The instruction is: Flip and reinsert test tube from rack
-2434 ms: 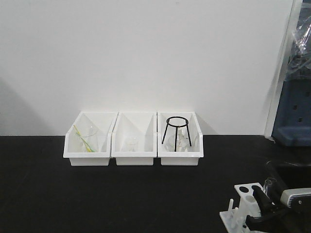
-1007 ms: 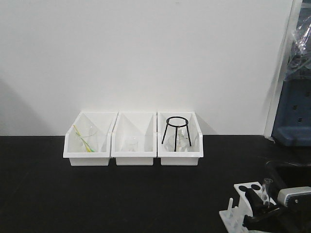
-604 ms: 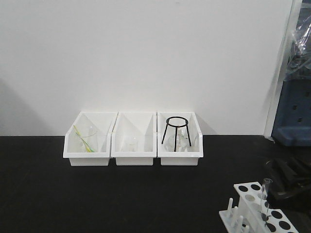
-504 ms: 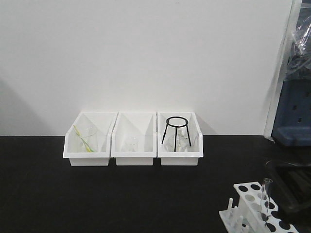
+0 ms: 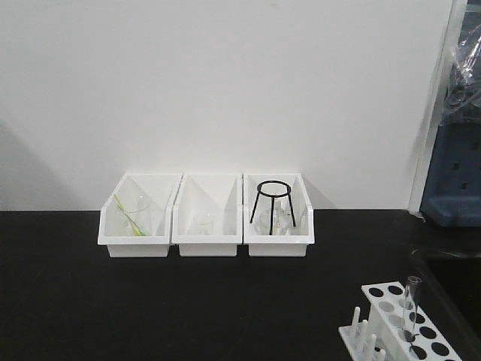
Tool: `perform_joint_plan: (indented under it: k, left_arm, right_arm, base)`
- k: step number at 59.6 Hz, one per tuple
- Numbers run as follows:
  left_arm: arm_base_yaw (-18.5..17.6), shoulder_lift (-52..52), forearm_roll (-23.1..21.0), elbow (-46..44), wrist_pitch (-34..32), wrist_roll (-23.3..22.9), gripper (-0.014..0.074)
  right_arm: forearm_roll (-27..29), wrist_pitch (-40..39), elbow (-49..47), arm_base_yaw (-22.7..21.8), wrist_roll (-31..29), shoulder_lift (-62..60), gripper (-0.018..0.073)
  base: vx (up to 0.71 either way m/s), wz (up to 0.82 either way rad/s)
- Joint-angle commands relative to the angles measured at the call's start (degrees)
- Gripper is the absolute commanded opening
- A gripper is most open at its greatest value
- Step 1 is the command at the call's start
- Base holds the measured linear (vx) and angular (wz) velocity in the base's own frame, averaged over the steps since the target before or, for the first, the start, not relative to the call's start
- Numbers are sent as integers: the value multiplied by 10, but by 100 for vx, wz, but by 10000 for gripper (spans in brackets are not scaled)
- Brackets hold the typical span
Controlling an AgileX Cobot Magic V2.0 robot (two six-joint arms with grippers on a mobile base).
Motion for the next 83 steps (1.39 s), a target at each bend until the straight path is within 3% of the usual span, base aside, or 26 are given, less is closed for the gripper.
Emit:
perform_joint_plan:
  k: [1,30,51,58,83]
  left_arm:
    - [-4,-6,-2,1,-50,0,-6]
    - [-4,-6,-2,1,-50,0,-6]
    - [-4,-6,-2,1,-50,0,-6]
    - [-4,-6,-2,1,-50,0,-6]
    - [-4,-7,-2,1,-50,0,-6]
  right_arm:
    - [-3,-40,-17,-3,-1,-3,-12]
    - [-11,-27,-16,-2,-8,-24,-8]
    - [134,-25,165,-3,-74,-286,-8]
    - [147,8,199,-4,-76,-386,-8]
    - [149,20,196,-3,-78,-379,-8]
  base:
    - [0,0]
    - [0,0]
    - [0,0]
    - [0,0]
    - [0,0]
